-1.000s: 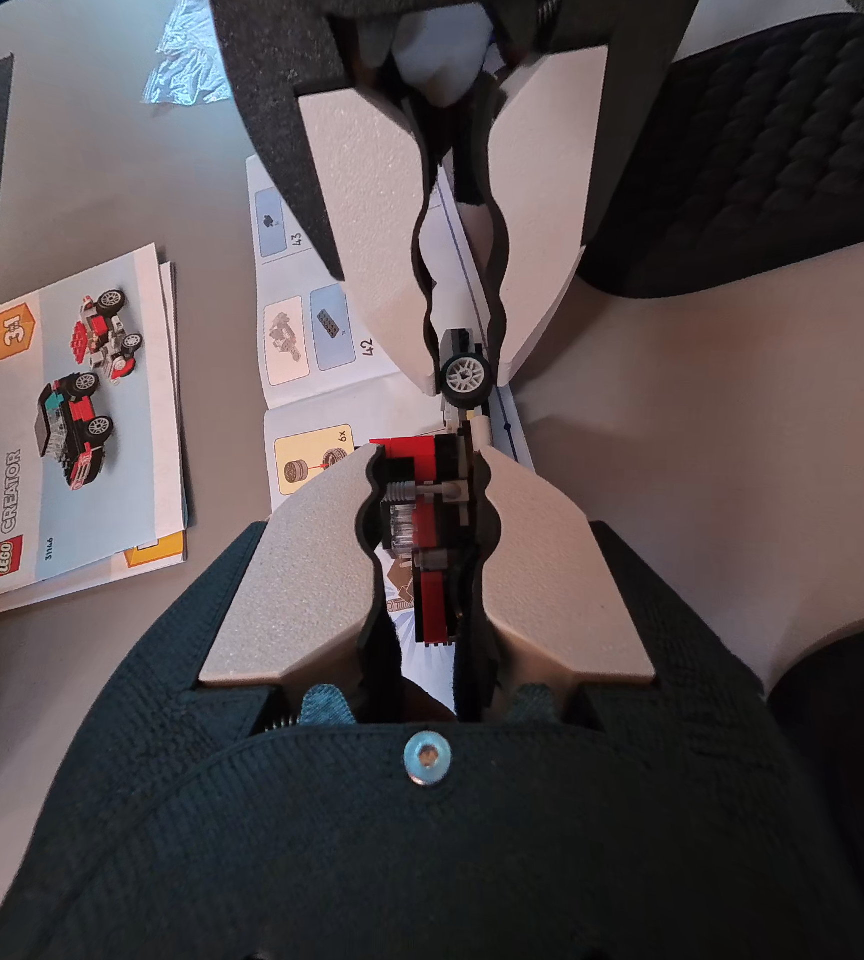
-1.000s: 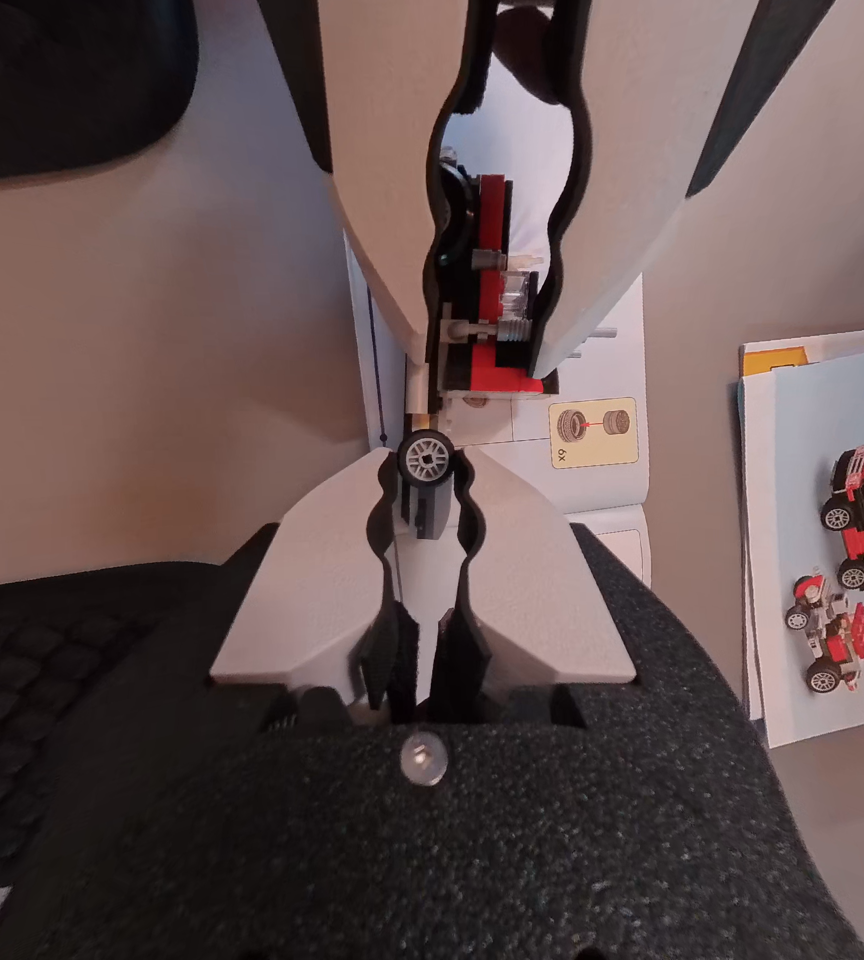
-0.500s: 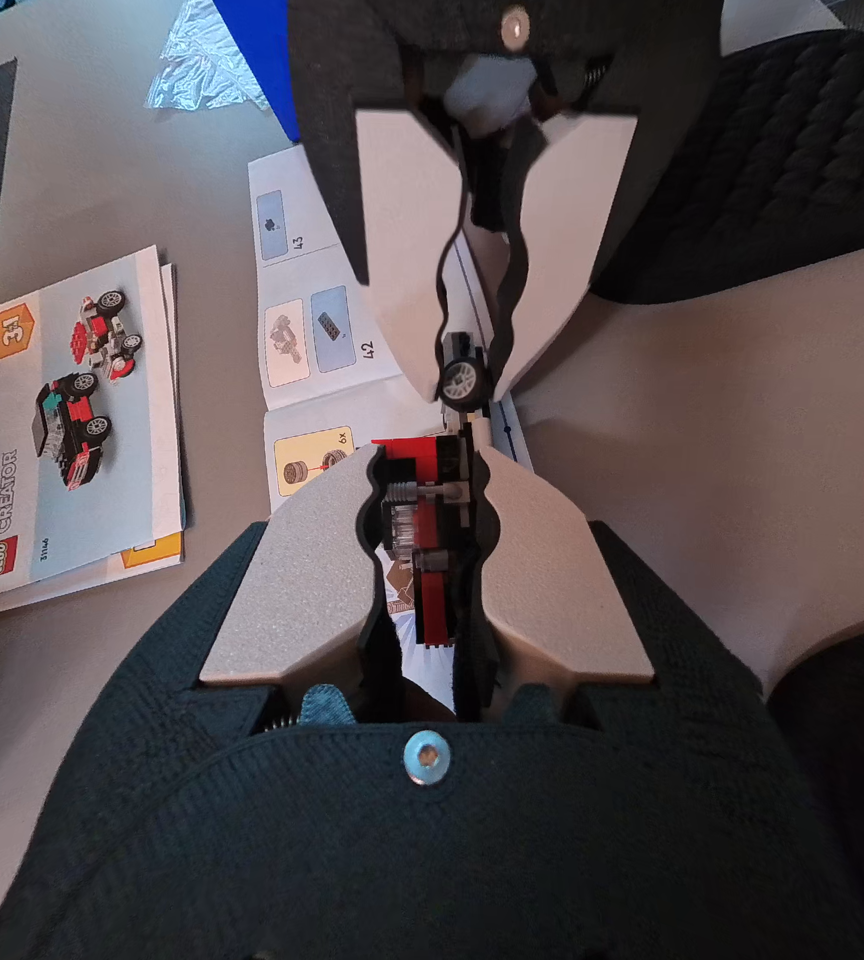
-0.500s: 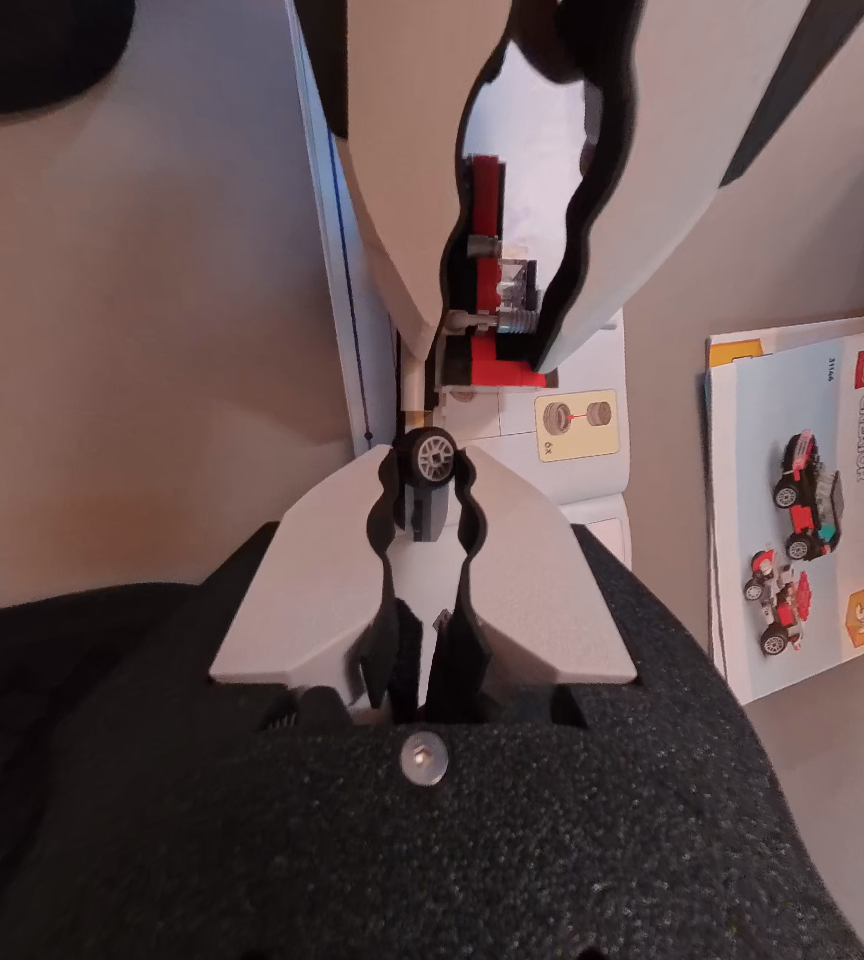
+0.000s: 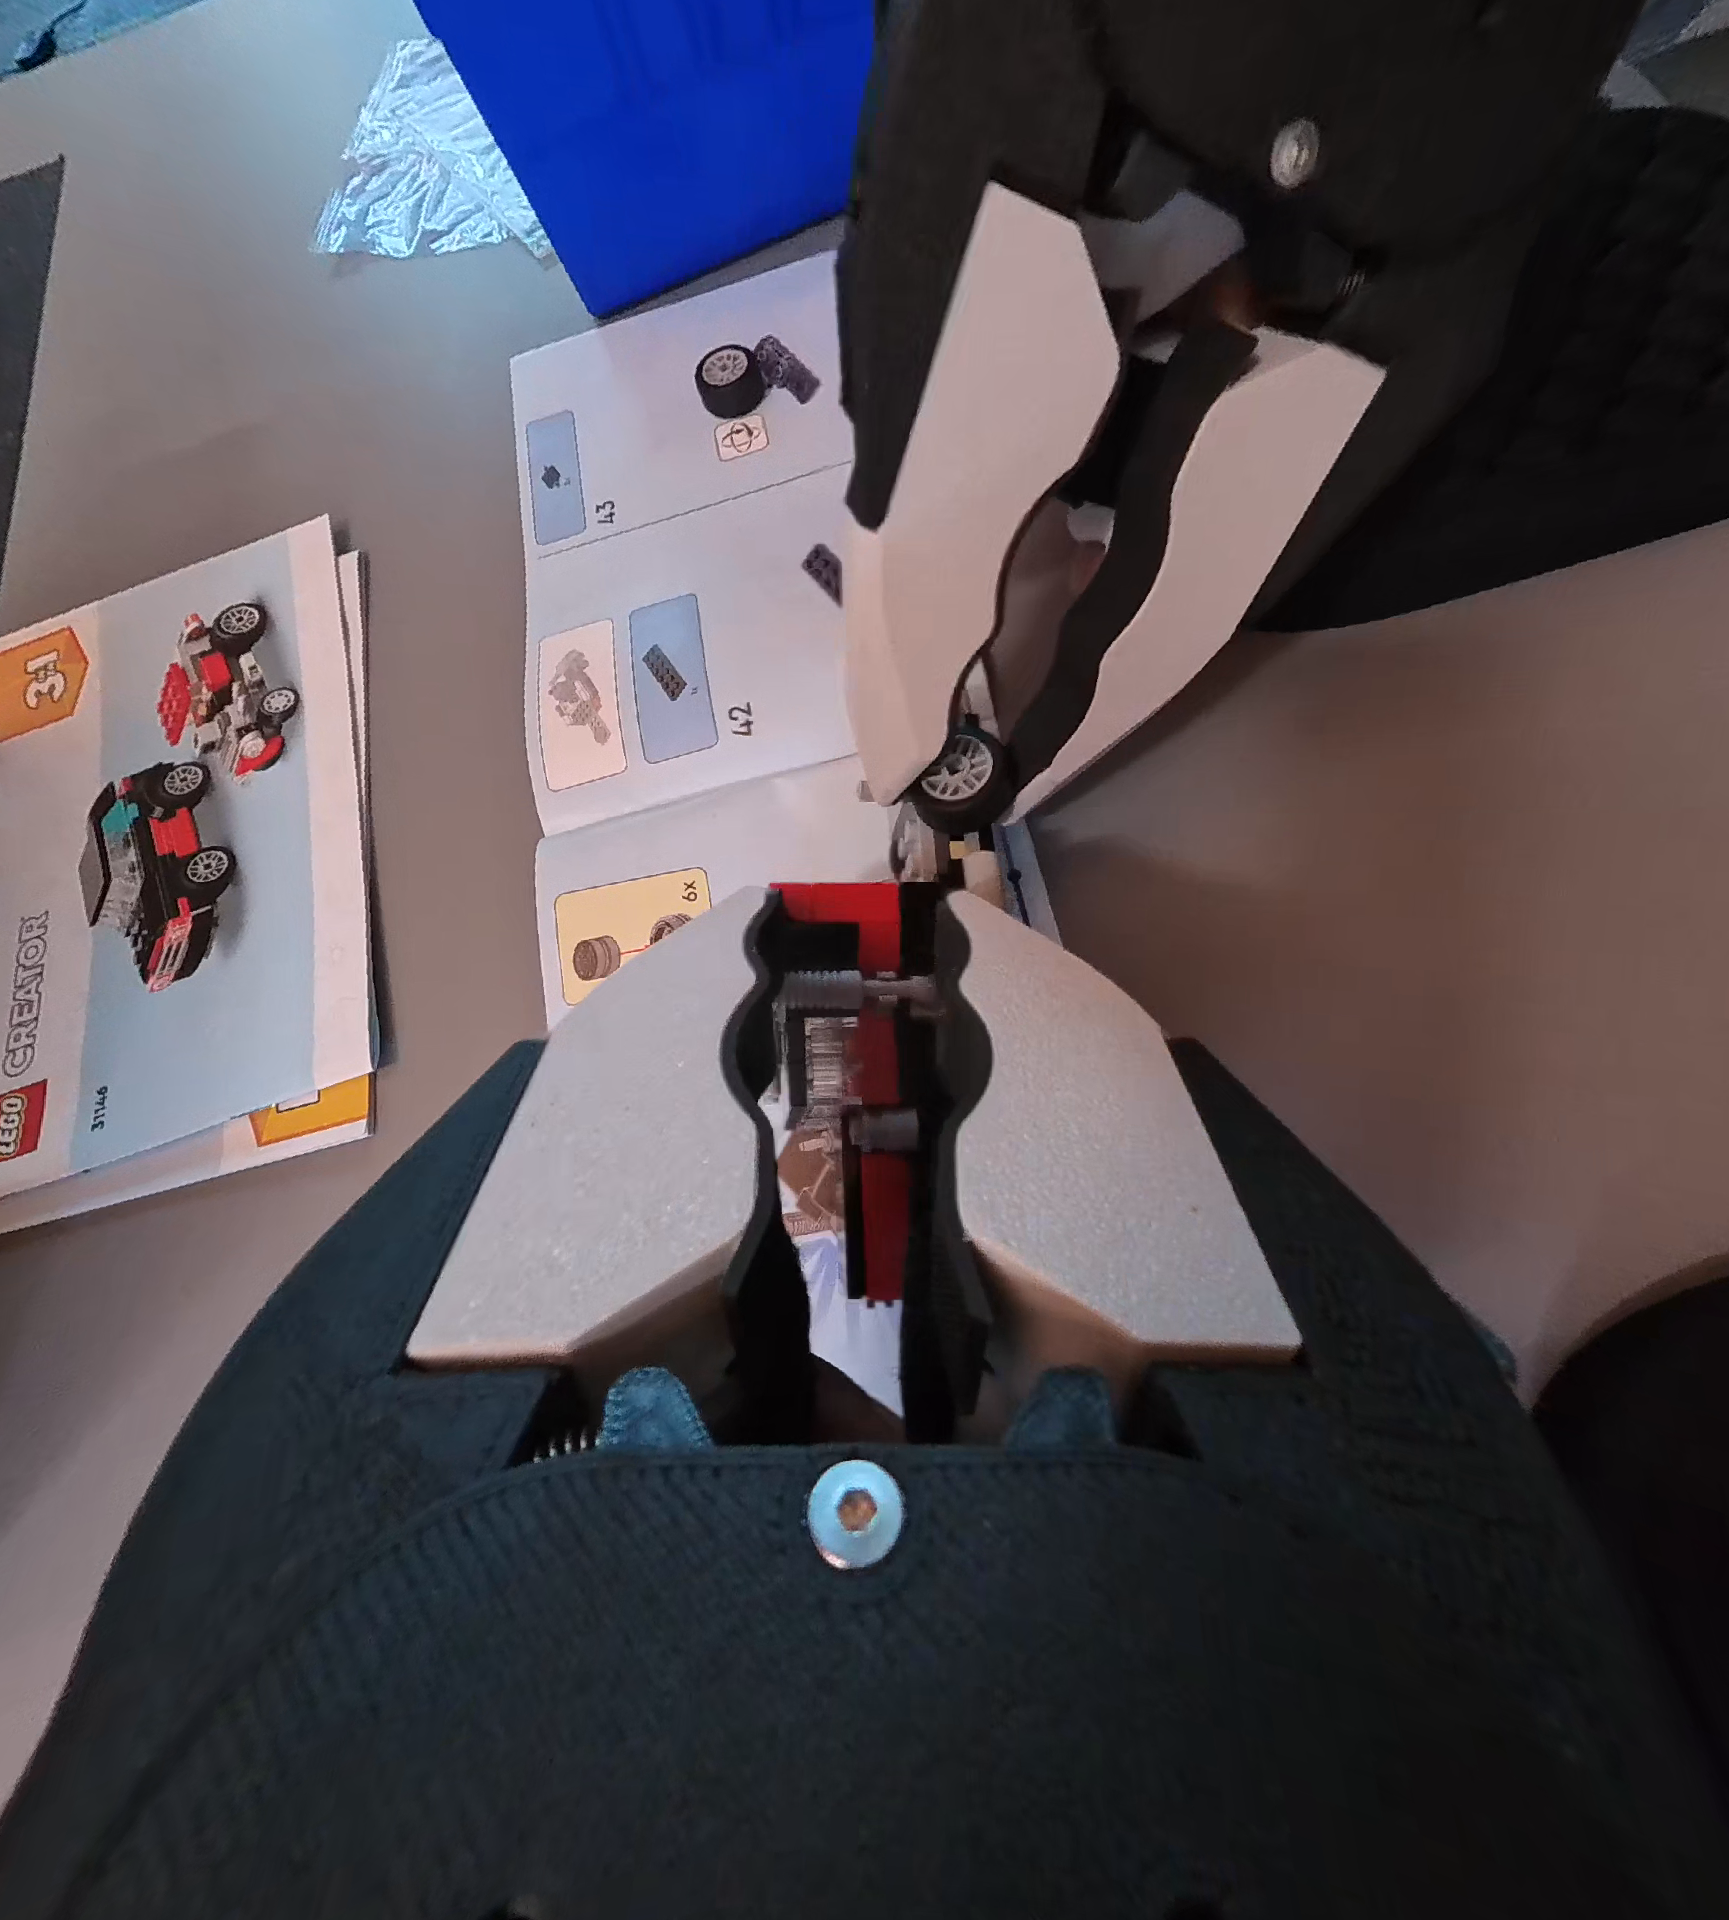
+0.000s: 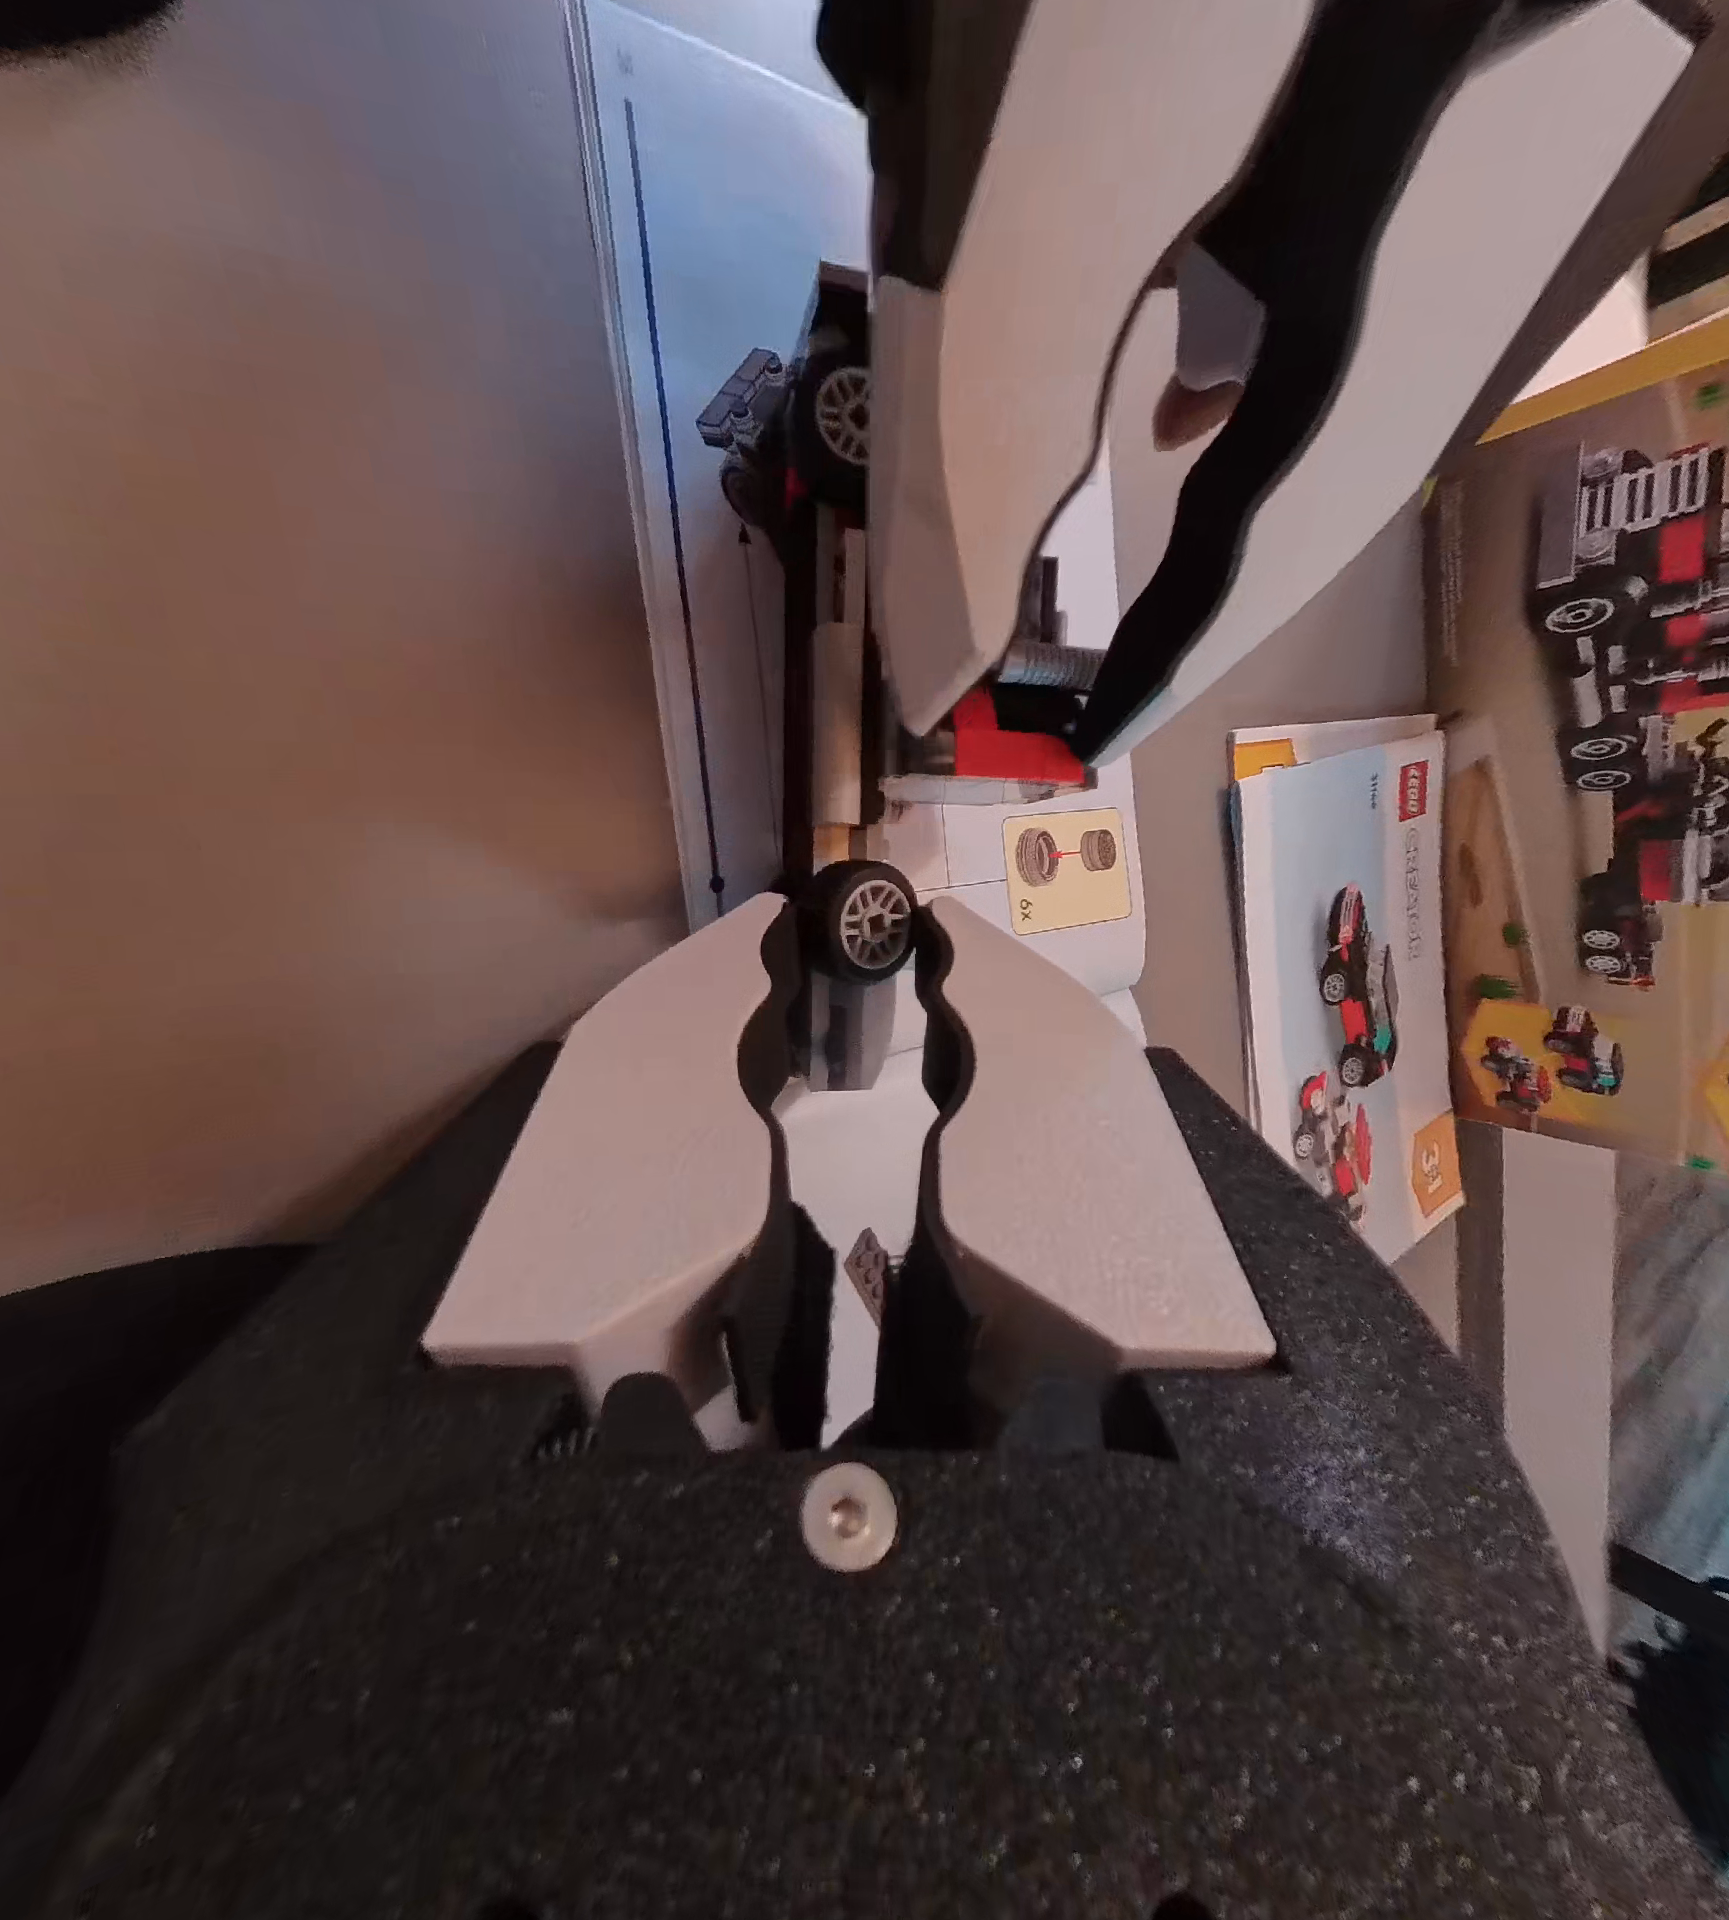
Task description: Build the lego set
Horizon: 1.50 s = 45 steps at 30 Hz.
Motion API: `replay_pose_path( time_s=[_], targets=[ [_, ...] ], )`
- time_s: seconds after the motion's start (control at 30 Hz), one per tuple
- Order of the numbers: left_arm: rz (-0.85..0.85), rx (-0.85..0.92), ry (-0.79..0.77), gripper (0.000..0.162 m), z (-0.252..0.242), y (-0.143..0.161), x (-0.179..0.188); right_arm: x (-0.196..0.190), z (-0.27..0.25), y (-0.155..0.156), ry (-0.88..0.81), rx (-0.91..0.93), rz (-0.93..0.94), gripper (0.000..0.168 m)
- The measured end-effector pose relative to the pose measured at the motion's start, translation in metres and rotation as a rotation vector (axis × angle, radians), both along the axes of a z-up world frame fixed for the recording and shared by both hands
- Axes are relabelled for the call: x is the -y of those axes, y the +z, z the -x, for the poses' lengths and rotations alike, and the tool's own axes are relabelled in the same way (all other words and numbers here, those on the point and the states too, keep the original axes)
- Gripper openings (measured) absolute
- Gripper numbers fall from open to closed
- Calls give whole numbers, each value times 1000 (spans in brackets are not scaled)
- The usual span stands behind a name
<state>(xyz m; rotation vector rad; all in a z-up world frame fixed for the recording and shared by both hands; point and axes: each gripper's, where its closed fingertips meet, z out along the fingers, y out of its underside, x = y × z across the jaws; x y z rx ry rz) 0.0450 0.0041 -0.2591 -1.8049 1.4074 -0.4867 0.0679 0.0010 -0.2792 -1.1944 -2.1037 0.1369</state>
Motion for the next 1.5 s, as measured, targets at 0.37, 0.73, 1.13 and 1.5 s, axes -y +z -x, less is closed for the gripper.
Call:
replay_pose_path(
  time_s=[0.37,0.73,1.13,1.5],
  targets=[
    [1,-13,23,32,3,-6,-4,7,0,19,-3,-125,476,34],
    [-3,-3,24,32,1,-6,-5,13,7,8,13,-163,551,0],
    [-1,1,31,32,3,-6,-6,-3,-7,28,18,-268,434,24],
    [0,6,31,32,3,-6,-6,-5,5,10,93,-209,265,22]
  ],
)
